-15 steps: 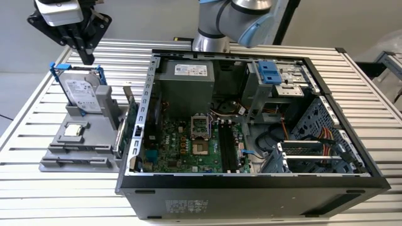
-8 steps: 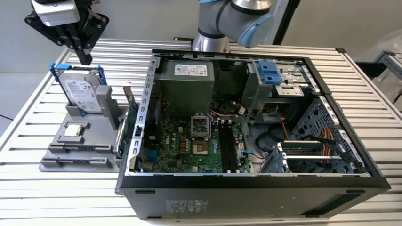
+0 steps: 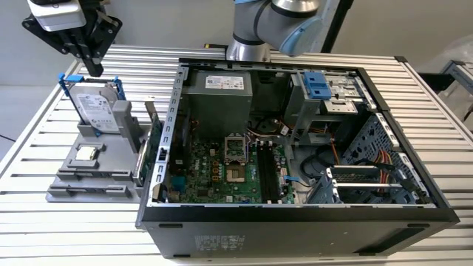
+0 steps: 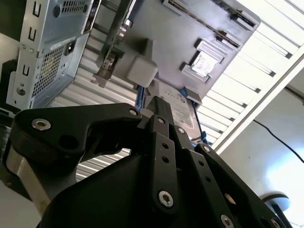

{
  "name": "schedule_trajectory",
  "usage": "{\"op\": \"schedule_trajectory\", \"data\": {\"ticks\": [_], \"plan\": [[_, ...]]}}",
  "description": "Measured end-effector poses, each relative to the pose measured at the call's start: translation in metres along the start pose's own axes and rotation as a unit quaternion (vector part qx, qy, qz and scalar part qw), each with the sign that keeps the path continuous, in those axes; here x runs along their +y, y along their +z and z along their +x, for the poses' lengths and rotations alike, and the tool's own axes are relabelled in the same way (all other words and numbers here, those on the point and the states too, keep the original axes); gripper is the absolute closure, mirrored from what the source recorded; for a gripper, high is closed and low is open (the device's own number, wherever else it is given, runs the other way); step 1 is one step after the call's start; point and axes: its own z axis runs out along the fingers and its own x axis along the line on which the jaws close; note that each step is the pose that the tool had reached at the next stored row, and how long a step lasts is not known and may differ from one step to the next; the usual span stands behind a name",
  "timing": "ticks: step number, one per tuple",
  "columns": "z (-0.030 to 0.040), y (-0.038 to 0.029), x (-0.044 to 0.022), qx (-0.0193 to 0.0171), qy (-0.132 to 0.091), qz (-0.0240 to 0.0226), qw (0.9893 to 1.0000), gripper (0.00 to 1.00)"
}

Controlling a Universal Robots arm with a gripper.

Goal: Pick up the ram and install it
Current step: 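Reach for the ram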

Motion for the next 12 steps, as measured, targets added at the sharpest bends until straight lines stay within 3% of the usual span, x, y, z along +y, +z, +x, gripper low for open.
{"op": "schedule_trajectory", "data": {"ticks": [12], "plan": [[0.013,0.0006,-0.001,0.0,0.0,0.0,1.0,1.0]]}}
